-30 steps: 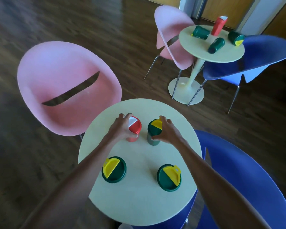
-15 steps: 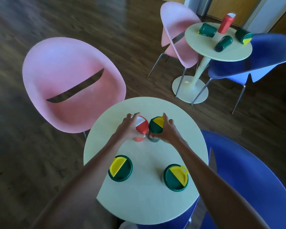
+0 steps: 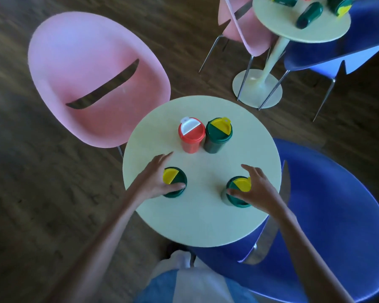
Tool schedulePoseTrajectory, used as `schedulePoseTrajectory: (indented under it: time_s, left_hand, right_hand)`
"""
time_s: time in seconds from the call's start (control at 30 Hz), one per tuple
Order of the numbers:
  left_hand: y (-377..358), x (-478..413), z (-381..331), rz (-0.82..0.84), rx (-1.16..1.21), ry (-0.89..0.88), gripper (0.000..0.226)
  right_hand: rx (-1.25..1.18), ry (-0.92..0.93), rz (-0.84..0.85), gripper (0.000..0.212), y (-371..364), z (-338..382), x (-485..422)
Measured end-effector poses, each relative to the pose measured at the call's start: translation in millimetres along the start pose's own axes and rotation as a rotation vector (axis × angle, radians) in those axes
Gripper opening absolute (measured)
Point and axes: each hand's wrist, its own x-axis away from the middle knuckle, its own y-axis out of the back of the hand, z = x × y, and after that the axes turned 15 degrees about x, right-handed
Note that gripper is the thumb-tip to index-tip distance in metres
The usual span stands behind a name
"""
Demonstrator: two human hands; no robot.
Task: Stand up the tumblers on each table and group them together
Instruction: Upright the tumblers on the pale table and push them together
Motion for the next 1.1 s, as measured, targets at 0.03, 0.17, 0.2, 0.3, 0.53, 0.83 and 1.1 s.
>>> schedulePoseTrajectory:
  time_s: [0.03, 0.17, 0.2, 0.3, 0.53, 0.83, 1.1]
  left_hand:
    - [-1.3, 4.5, 7.6, 0.025, -0.023, -0.004, 0.111]
    - [-6.7, 10.5, 20.7, 0.082, -0.076, -0.048, 0.104]
    - [-7.7, 10.4, 21.2, 0.082, -0.07, -0.067, 0.101]
    - [-9.9, 7.2, 19.3, 0.057, -0.037, -0.104, 0.093]
    - [-15.7, -9.0, -6.1, -0.067, 0.066, -0.077, 0.087]
    - [-40.3, -43.2, -32.3, -0.248, 0.133, -0.009, 0.08]
    - [-42.0, -44.9, -29.4, -0.118, 0.044, 0.021, 0.096]
  right_hand:
    - [0.032, 0.002, 0.005, 0.1, -3.7, -2.1, 8.0]
    - [0.201, 0.035, 0.018, 0.11, -11.9, -6.4, 23.0]
    - [0.227, 0.044, 0.006, 0.108, -12.8, -7.2, 23.6]
    - [0.226, 0.043, -0.026, 0.1, -13.6, -8.2, 20.0]
    - [0.157, 0.024, -0.063, 0.097, -6.1, 11.6, -6.1]
    - [0.028, 0.0, -0.127, 0.094, -0.6, 50.2, -50.9]
    - [0.138, 0.116, -0.048, 0.108, -1.5, 44.5, -61.5]
